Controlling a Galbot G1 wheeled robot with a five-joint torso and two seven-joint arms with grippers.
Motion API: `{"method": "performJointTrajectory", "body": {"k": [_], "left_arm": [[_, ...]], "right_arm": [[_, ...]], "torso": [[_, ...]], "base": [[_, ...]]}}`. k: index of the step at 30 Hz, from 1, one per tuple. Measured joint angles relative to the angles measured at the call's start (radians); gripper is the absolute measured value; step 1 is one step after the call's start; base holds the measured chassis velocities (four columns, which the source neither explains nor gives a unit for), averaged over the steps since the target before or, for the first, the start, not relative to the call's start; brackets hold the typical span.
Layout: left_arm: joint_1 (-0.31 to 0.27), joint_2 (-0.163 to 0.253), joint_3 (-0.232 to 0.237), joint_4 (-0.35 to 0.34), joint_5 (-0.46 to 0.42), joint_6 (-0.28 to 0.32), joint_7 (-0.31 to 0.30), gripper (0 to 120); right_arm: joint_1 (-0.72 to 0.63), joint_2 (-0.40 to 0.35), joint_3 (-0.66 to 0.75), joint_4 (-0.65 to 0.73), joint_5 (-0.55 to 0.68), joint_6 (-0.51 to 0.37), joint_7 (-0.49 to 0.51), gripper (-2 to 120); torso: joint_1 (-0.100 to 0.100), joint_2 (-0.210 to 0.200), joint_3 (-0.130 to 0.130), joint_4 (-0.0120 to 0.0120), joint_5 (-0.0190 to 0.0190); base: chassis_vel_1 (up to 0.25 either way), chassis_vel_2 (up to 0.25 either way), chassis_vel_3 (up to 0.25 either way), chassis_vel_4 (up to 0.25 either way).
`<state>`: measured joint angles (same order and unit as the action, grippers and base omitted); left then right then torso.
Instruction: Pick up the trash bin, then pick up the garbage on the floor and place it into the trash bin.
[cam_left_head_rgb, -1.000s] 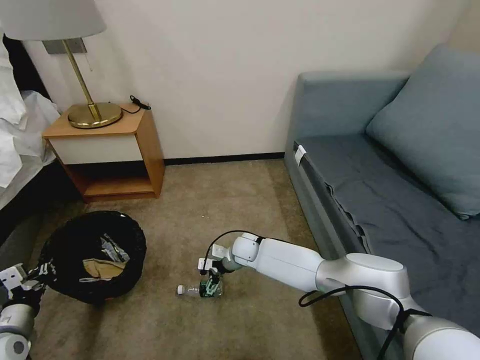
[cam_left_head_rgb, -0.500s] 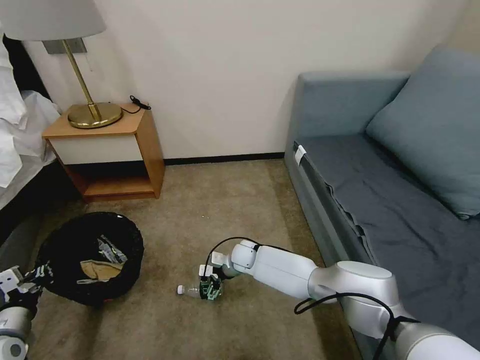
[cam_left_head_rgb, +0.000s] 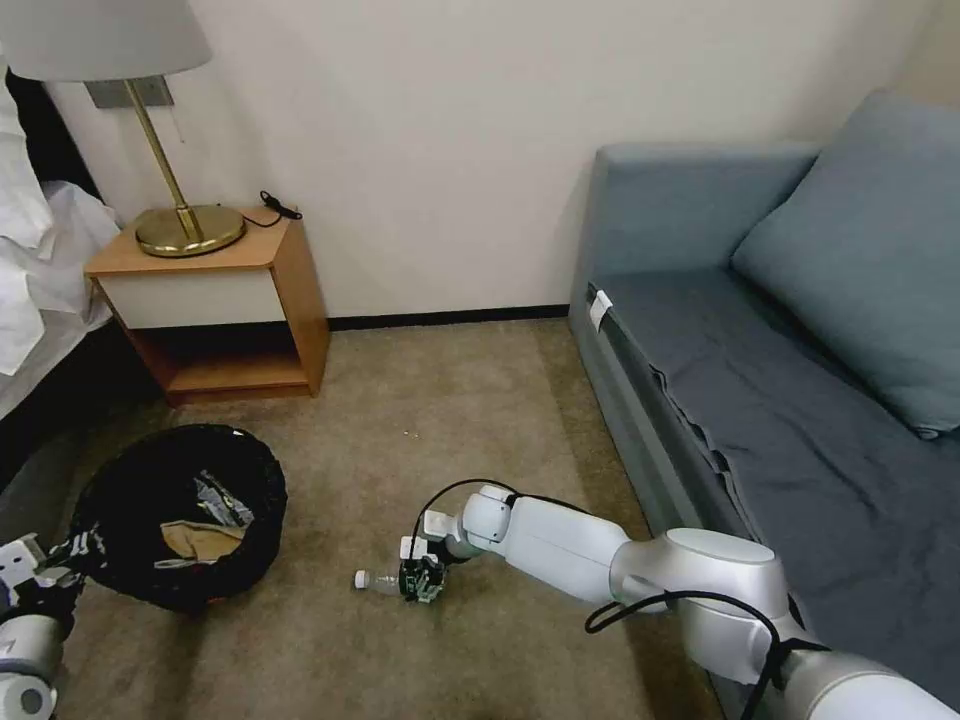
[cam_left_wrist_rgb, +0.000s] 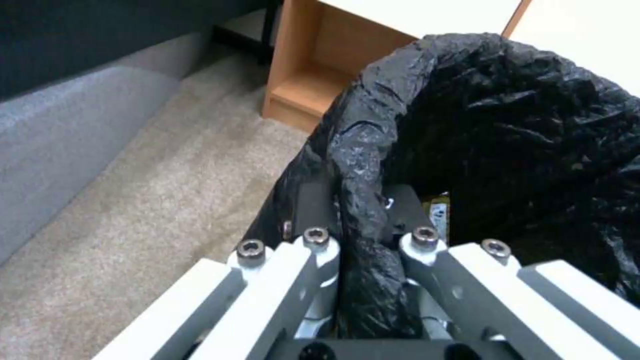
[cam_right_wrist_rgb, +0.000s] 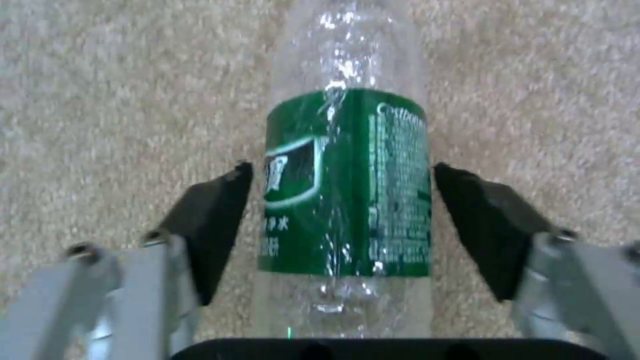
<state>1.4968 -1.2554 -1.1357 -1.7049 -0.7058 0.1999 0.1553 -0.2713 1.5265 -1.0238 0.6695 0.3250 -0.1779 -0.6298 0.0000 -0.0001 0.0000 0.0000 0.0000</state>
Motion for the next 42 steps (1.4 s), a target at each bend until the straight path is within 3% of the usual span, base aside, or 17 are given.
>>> {"method": "performJointTrajectory", "body": {"k": [5, 7, 16, 25, 33, 42], "left_arm": [[-0.004, -0.001, 0.003, 0.002, 0.0, 0.0, 0.0, 5], [-0.006, 0.0, 0.003, 0.002, 0.0, 0.0, 0.0, 5], [-0.005, -0.001, 0.005, 0.002, -0.002, 0.0, 0.0, 5], [-0.003, -0.007, 0.015, -0.006, -0.002, 0.002, -0.001, 5], [-0.003, 0.0, 0.028, -0.015, -0.002, 0.005, -0.002, 5], [-0.005, -0.003, 0.069, -0.023, 0.016, 0.006, -0.003, 5]], "right_arm": [[-0.002, 0.0, 0.003, -0.005, -0.002, 0.001, -0.001, 54], [-0.002, -0.001, 0.003, -0.005, -0.001, 0.001, -0.001, 41], [-0.001, -0.008, 0.012, -0.004, 0.0, 0.0, 0.001, 19], [0.026, -0.052, 0.056, 0.035, 0.014, -0.007, 0.012, 16], [0.07, -0.122, 0.236, 0.072, 0.012, -0.01, 0.023, 16], [0.115, -0.18, 0.432, 0.222, 0.152, -0.015, 0.118, 16]], "torso": [[0.0, 0.0, 0.0, 0.0, 0.0], [0.0, 0.0, 0.0, 0.0, 0.0], [0.0, 0.0, 0.0, 0.0, 0.0001], [0.0, 0.0, 0.0, 0.0, 0.0001], [0.0, 0.0, 0.0, 0.0, 0.0002], [0.0, 0.0, 0.0, 0.0, 0.0002]], "base": [[0.0, 0.0, 0.0, 0.0], [0.0, 0.0, 0.0, 0.0], [0.0, 0.0, 0.0, 0.0], [0.0, 0.0, 0.0, 0.0], [0.0, 0.0, 0.0, 0.0], [0.0, 0.0, 0.0, 0.0]]}}
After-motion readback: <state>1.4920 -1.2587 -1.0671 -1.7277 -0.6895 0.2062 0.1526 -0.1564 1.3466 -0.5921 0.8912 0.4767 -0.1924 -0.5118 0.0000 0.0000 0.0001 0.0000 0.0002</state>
